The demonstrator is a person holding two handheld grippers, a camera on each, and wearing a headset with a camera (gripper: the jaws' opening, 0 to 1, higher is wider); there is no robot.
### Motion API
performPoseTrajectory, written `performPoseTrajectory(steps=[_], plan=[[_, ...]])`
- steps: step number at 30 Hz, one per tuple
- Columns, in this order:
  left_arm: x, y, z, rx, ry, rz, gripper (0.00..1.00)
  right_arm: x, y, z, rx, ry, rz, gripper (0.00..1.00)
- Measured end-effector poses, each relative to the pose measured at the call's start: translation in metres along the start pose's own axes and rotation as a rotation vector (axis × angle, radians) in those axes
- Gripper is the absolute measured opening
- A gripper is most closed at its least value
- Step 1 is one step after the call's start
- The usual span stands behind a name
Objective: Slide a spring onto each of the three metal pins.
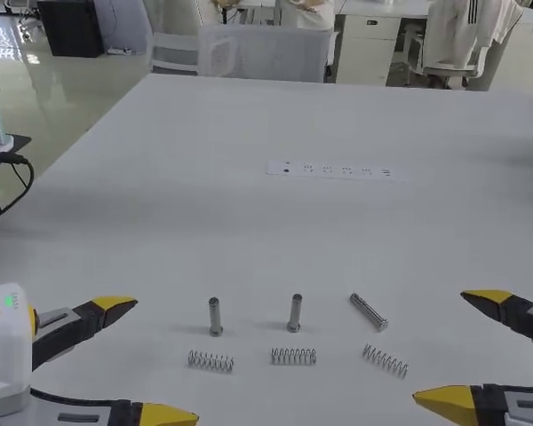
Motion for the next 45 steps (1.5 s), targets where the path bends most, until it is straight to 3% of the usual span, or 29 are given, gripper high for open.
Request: performPoseTrajectory(steps=[11,29,45], plan=[[-0.006,-0.001,0.007,-0.005,0.006,0.013,0.94,-0.008,0.011,0.016,-0.001,-0.012,-0.014,0.87],[-0.023,-0.006,0.020,-0.003,0.032,0.053,0.93,-0.029,0.047,0.038,0.005,-0.049,-0.059,0.79],[-0.026,-0.009,0.023,-0.014,0.032,0.057,0.92,-0.031,0.083,0.050,0.009,-0.056,-0.177,0.67]])
Point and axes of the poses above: the centre of the closed fingertips' face, and the gripper's own axes: y roughly forward along the fingers, z roughly to its right, x roughly out of its underside, the point moved 6 cm from there along -y, roughly backward along the fingers
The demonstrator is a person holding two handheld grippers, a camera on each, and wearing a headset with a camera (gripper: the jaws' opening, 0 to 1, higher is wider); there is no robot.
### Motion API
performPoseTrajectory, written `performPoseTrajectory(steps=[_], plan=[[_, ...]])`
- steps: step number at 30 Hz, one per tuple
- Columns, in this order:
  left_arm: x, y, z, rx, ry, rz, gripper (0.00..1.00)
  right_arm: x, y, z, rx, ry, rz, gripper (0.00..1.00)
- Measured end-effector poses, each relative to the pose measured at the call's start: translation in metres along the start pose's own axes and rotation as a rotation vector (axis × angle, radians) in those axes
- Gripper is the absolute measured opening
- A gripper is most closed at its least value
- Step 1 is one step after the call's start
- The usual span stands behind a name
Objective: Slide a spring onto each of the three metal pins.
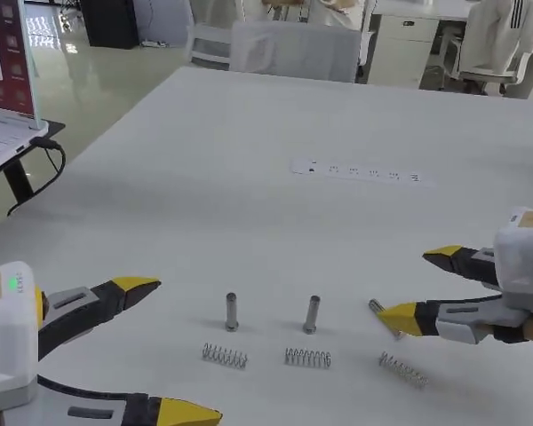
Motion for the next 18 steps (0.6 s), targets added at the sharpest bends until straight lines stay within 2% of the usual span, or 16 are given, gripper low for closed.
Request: performPoseTrajectory(steps=[4,12,18], plan=[[0.000,0.000,0.000,-0.002,-0.005,0.003,0.92,0.004,0.007,0.000,0.009,0.007,-0.052,0.64],[0.001,0.001,0.001,-0.004,-0.001,-0.007,0.91,0.013,0.022,0.003,0.015,0.020,-0.122,0.54],[0.002,0.002,0.001,-0.003,0.006,-0.017,0.91,0.015,0.032,-0.001,0.018,0.035,-0.174,0.47]])
Point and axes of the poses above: the centre of the closed fingertips' face, and the gripper's own axes: y roughly forward along the fingers, z roughly to its right, x roughly out of its underside, the point moved 6 cm from there along -y, roughly backward along the fingers
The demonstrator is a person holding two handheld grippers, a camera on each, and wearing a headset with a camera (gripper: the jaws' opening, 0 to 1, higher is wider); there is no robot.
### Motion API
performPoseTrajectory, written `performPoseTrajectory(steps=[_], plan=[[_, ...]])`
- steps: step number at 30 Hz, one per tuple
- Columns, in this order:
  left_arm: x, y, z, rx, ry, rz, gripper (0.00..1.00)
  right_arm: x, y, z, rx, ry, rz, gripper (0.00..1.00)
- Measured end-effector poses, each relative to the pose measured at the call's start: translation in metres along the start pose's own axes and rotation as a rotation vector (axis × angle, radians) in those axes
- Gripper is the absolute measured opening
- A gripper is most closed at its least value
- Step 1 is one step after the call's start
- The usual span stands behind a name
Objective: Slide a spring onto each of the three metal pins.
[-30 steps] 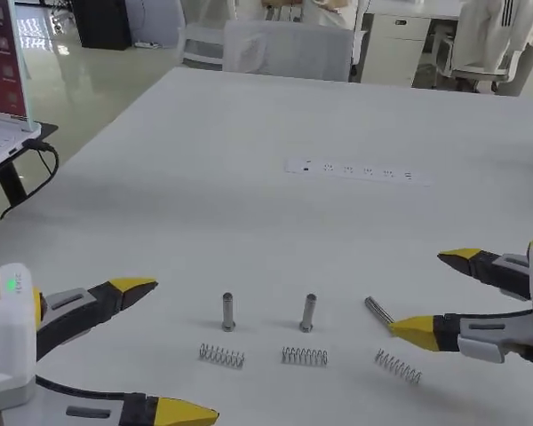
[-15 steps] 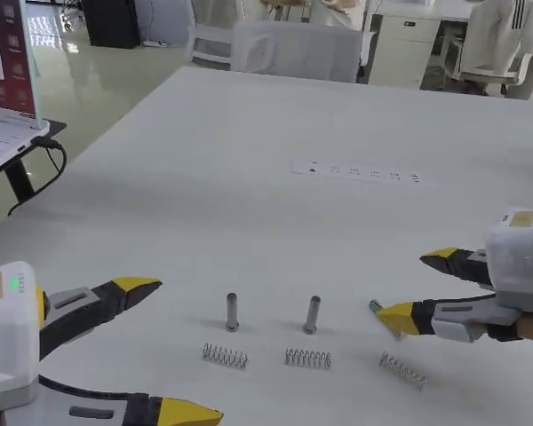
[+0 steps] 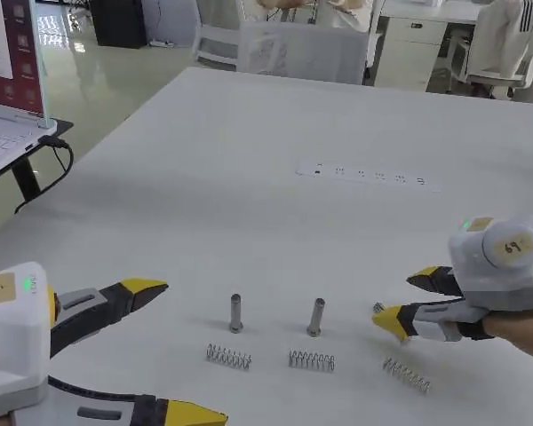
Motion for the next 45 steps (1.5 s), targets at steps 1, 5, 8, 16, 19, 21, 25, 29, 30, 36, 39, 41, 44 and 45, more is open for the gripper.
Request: performPoseTrajectory(steps=[1,5,8,16,19,21,25,29,30,36,39,41,44,45], plan=[[0.000,0.000,0.000,0.000,0.000,0.000,0.91,0.000,0.001,-0.001,0.002,0.003,-0.010,0.46],[0.000,0.000,0.000,0.000,-0.002,0.003,0.90,0.003,0.007,0.002,0.016,0.018,-0.045,0.41],[0.000,0.000,-0.001,0.001,-0.002,0.002,0.90,0.004,0.009,0.003,0.015,0.039,-0.063,0.38],[0.000,0.000,0.000,0.001,-0.002,0.006,0.89,0.002,0.016,0.001,0.012,0.058,-0.100,0.27],[0.000,0.000,-0.001,0.000,-0.002,0.006,0.89,0.001,0.019,0.001,0.021,0.062,-0.114,0.23],[0.000,0.000,-0.001,0.001,-0.002,0.006,0.89,0.001,0.021,0.001,0.019,0.076,-0.122,0.20],[0.000,0.000,0.000,0.002,0.001,0.003,0.89,0.003,0.022,0.000,0.024,0.083,-0.142,0.18],[0.000,0.000,0.000,0.001,-0.001,0.005,0.88,0.005,0.025,0.001,0.025,0.094,-0.159,0.15],[0.000,0.000,0.000,0.001,-0.001,0.006,0.88,0.005,0.026,0.001,0.022,0.093,-0.161,0.15],[-0.001,0.000,0.000,0.002,0.001,0.007,0.88,0.005,0.028,0.002,0.024,0.103,-0.177,0.11],[-0.001,0.000,0.000,0.001,0.001,0.009,0.88,0.005,0.030,0.002,0.026,0.102,-0.195,0.11],[-0.001,-0.001,0.000,0.002,0.003,0.010,0.87,0.005,0.030,0.002,0.023,0.110,-0.197,0.11],[-0.002,-0.001,0.000,0.001,0.002,0.012,0.87,0.006,0.032,0.002,0.027,0.114,-0.211,0.11],[-0.002,-0.001,0.000,0.001,0.002,0.012,0.87,0.006,0.032,0.003,0.026,0.117,-0.216,0.11]])
Point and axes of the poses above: the centre of the closed fingertips' face, and the gripper's own axes: y roughly forward along the fingers, z roughly to its right, x roughly out of its underside, the point moved 6 cm from there along -y, roughly backward along the fingers
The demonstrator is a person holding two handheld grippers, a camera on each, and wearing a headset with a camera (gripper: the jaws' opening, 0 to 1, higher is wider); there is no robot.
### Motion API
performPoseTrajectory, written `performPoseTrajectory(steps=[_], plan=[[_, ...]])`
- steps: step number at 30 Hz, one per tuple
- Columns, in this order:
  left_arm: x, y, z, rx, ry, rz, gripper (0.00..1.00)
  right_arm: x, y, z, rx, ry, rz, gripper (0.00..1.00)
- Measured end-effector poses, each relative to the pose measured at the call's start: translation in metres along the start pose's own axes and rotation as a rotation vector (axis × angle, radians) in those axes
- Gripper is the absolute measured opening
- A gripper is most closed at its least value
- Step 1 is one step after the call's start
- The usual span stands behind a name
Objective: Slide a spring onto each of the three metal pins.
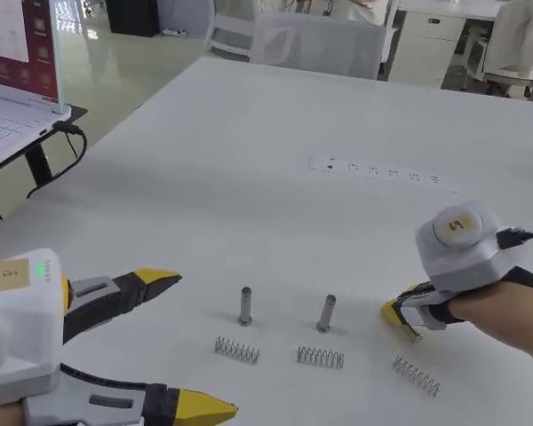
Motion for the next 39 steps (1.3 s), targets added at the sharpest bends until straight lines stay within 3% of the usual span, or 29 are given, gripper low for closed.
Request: performPoseTrajectory(steps=[11,18,25,39], plan=[[0.001,0.000,0.000,0.004,0.003,0.001,0.87,-0.003,0.001,-0.002,0.010,0.006,-0.029,0.07],[0.000,0.000,0.000,0.003,0.006,0.003,0.86,-0.004,0.001,-0.001,0.011,0.049,-0.051,0.06],[-0.002,0.000,0.001,0.003,0.006,0.011,0.86,-0.001,0.000,0.000,0.022,0.072,-0.033,0.06],[-0.001,0.001,0.002,0.018,0.009,0.013,0.85,-0.004,-0.025,-0.004,0.035,0.078,0.029,0.06]])
Point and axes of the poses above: the centre of the closed fingertips' face, and the gripper's own axes: y roughly forward along the fingers, z roughly to its right, x roughly out of its underside, the point moved 6 cm from there along -y, roughly backward along the fingers
